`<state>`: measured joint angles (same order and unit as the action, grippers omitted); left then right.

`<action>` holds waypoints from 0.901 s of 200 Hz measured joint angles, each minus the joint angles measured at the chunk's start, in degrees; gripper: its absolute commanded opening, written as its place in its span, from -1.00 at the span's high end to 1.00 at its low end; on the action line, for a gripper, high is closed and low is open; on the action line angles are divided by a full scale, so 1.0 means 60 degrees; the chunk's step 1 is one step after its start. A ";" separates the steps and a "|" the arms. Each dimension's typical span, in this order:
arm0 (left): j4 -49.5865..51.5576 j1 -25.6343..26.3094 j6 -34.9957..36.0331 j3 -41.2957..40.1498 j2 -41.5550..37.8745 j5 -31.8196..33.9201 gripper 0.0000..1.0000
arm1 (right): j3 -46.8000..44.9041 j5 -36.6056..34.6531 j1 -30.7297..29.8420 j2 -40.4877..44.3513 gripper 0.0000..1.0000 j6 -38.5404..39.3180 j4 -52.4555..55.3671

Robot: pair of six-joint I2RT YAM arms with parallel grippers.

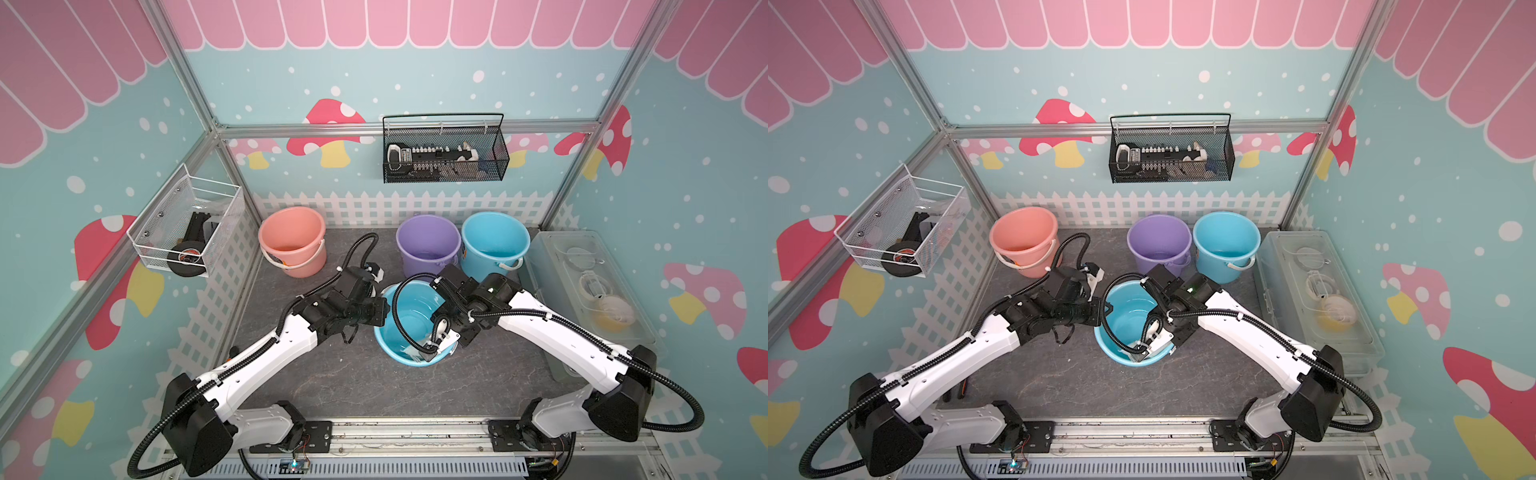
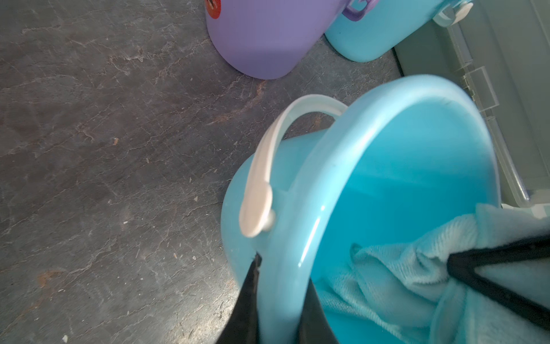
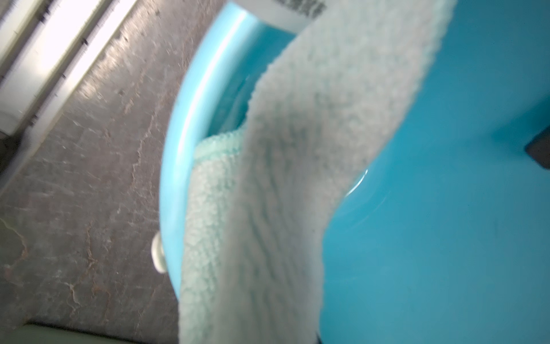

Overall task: Wipe the inside of the bucket with a cloth
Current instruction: Wipe the dirt from the inside of the bucket.

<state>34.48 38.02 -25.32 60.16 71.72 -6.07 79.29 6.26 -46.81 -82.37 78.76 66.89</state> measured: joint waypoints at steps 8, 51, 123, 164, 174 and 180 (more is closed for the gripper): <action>0.0000 -0.0004 0.0004 0.0007 0.0000 -0.0018 1.00 | -0.0007 0.0397 0.0000 -0.0051 1.00 -0.0080 -0.0007; -0.0007 -0.0004 0.0007 0.0084 0.0000 -0.0033 1.00 | -0.0907 0.2142 0.0000 -0.0098 1.00 -0.0994 -0.1672; 0.0051 -0.0007 0.0011 0.0106 0.0000 0.0000 1.00 | -0.3115 0.1137 0.0004 0.0295 1.00 -0.3661 -0.7694; 0.0044 -0.0015 0.0000 0.0106 0.0000 0.0004 1.00 | -0.3100 -0.0401 0.0084 0.0251 1.00 -0.4040 -0.9202; 0.0036 -0.0011 0.0000 0.0106 0.0000 0.0004 1.00 | -0.3056 -0.0776 0.0098 0.0186 1.00 -0.4073 -0.9391; 0.0040 -0.0011 0.0000 0.0106 0.0000 0.0004 1.00 | -0.2998 -0.1013 0.0102 0.0127 1.00 -0.4073 -0.9479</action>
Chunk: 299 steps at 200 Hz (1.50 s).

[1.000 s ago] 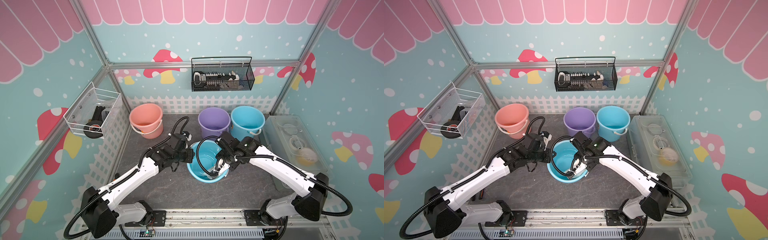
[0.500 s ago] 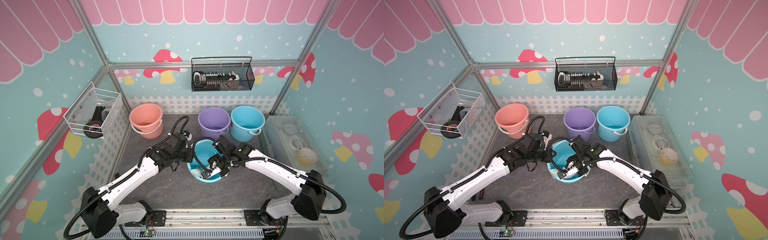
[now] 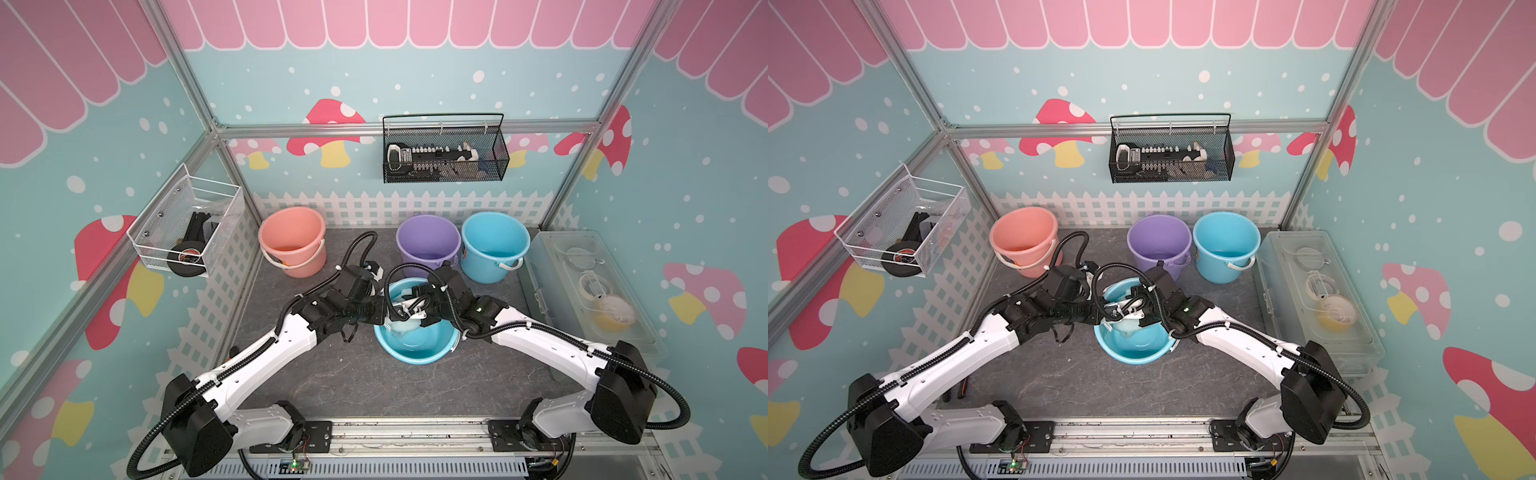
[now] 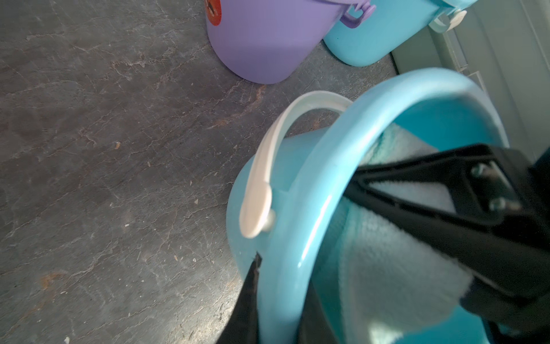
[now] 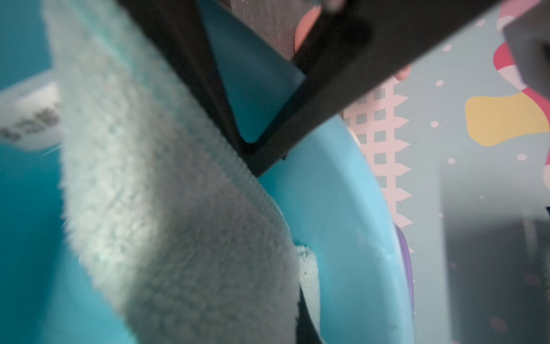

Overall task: Wipe the inside of the bucket with a cloth
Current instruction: Wipe the dirt from the inside of the bucket.

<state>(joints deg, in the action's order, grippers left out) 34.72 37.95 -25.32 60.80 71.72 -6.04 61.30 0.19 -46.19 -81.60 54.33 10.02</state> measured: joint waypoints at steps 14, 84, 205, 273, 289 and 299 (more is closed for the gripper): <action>-0.0051 -0.0025 -0.0033 0.0000 0.0000 0.0058 1.00 | 0.0157 -0.0572 0.0000 -0.0135 1.00 0.0007 -0.0073; -0.0645 -0.0124 -0.0222 0.0040 0.0000 0.0339 1.00 | 0.1392 -0.3366 -0.0244 -0.0415 1.00 0.0947 0.1417; -0.0543 0.0011 -0.0200 0.0066 0.0011 -0.0047 1.00 | 0.4189 -0.3690 -0.0801 -0.0765 1.00 0.0892 0.8801; -0.0208 0.0011 -0.0171 0.0066 0.0011 -0.0146 1.00 | 0.3927 0.0007 -0.0801 -0.0525 1.00 0.0390 1.0528; -0.0120 0.0011 -0.0171 0.0066 0.0011 -0.0182 1.00 | 0.3592 0.0991 -0.0798 -0.0444 1.00 0.0280 1.0258; -0.0087 0.0011 -0.0171 0.0066 0.0011 -0.0182 1.00 | 0.3311 0.1563 -0.0794 -0.0382 1.00 0.0164 0.9912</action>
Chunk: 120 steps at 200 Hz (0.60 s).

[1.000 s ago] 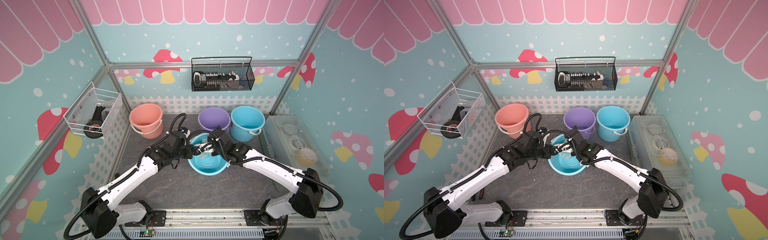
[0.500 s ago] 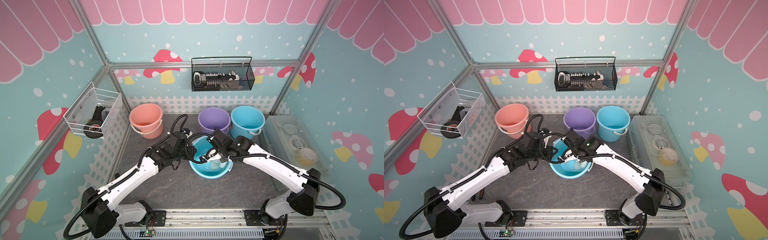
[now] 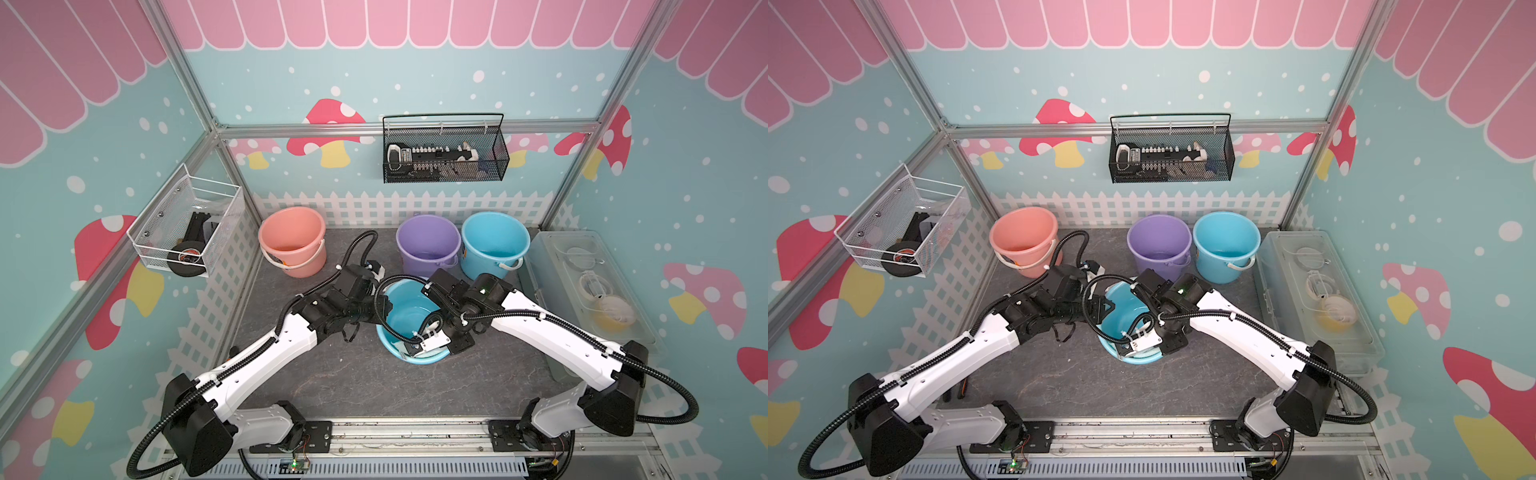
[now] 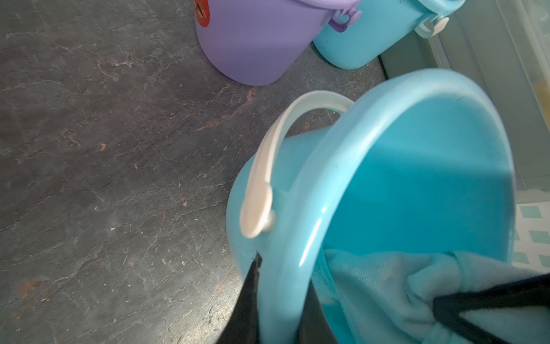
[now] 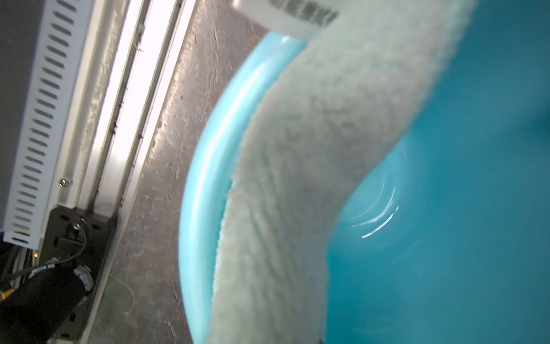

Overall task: Wipe the inside of the bucket with a cloth
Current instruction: Wipe the dirt from the inside of the bucket, then place the bucket at the center of the board.

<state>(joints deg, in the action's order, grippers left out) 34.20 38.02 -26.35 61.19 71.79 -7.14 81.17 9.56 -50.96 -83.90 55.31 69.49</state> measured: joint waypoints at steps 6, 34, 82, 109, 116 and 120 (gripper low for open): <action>0.0018 0.0000 -0.0004 0.0000 0.0000 0.0000 1.00 | -0.0160 0.0299 0.0004 0.0022 1.00 -0.0076 -0.0226; 0.0044 -0.0004 -0.0011 0.0000 0.0000 0.0018 1.00 | -0.0980 0.1413 0.0004 0.0142 1.00 -0.0856 -0.1953; 0.0040 -0.0004 -0.0076 0.0000 0.0000 0.0084 1.00 | -0.2273 0.1668 0.0004 0.0495 1.00 -0.3045 -0.6175; 0.0033 -0.0004 -0.0076 0.0000 0.0000 0.0127 1.00 | -0.2900 0.0667 0.0000 0.0831 1.00 -0.4076 -0.8174; 0.0025 -0.0004 -0.0080 0.0000 0.0000 0.0153 1.00 | -0.2925 0.0291 0.0000 0.0863 1.00 -0.4280 -0.8535; 0.0022 -0.0007 -0.0080 0.0000 0.0000 0.0168 1.00 | -0.2925 0.0076 0.0000 0.0871 1.00 -0.4368 -0.8732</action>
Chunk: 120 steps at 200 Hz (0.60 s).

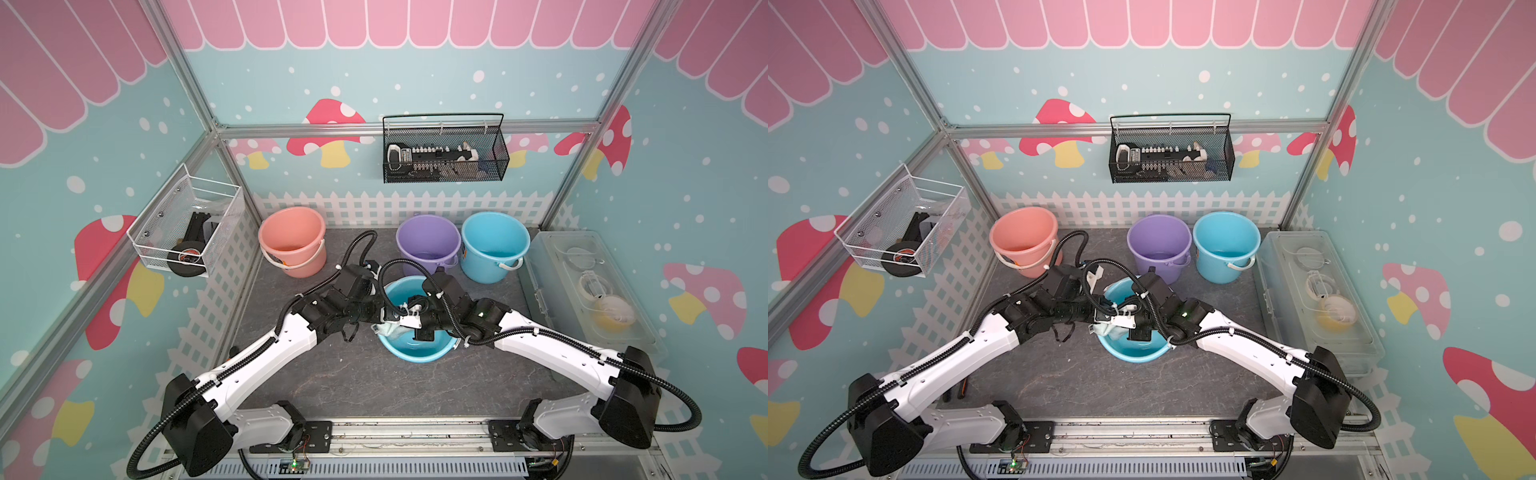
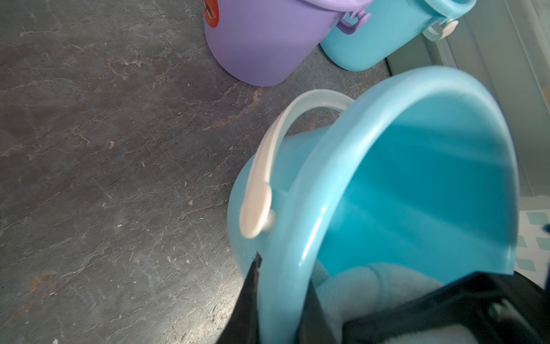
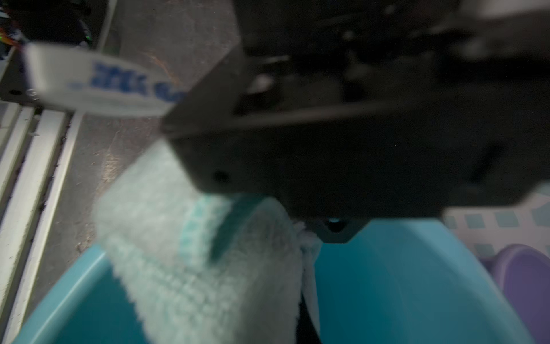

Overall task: Wipe the inside of the bucket with a cloth
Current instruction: Place the bucket at the center of the board.

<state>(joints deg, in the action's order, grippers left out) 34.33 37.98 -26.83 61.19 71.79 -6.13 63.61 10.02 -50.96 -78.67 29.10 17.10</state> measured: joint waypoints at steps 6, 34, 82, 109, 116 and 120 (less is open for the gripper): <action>-0.0018 -0.0004 0.0000 0.0000 0.0000 0.0018 1.00 | 0.0000 -0.0273 0.0000 0.0015 1.00 -0.0113 -0.0244; -0.0124 -0.0007 -0.0033 0.0015 0.0000 0.0142 1.00 | 0.0036 -0.1756 0.0000 0.0029 1.00 -0.0466 -0.0863; 0.0007 -0.0630 -0.0208 0.0175 0.0004 0.0379 1.00 | 0.0710 -0.4182 0.0430 0.0029 1.00 -0.1435 -0.1064; 0.0146 -0.1610 -0.0321 0.0211 0.0040 0.0386 1.00 | 0.1494 -0.5399 0.0976 0.0029 1.00 -0.2375 -0.0696; 0.0197 -0.1898 -0.0368 0.0251 0.0087 0.0386 1.00 | 0.1698 -0.5610 0.1118 0.0029 1.00 -0.2590 -0.0565; 0.0219 -0.2058 -0.0404 0.0280 0.0127 0.0382 1.00 | 0.1807 -0.5708 0.1198 0.0033 1.00 -0.2710 -0.0488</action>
<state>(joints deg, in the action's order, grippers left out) 35.64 25.63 -29.26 62.87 72.55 -3.84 74.46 -24.23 -43.77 -78.48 12.84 14.17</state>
